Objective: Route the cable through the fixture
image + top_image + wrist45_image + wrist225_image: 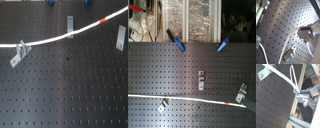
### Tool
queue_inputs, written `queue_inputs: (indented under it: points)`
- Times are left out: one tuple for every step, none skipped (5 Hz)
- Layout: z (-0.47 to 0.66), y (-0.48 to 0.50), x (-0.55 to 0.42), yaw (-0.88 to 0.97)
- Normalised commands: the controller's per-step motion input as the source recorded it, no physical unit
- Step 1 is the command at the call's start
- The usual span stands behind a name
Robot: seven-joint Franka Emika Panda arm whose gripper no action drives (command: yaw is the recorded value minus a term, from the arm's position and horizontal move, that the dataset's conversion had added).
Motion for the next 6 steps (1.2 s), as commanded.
queue_inputs:
  points:
    - [0.00,0.000,0.000,0.01]
    - [-0.16,0.199,-0.223,0.25]
    - [-0.08,0.569,-0.188,0.25]
    - [0.00,0.751,-0.012,0.24]
    - [0.01,0.804,0.155,0.21]
    - [0.02,0.668,0.141,0.23]
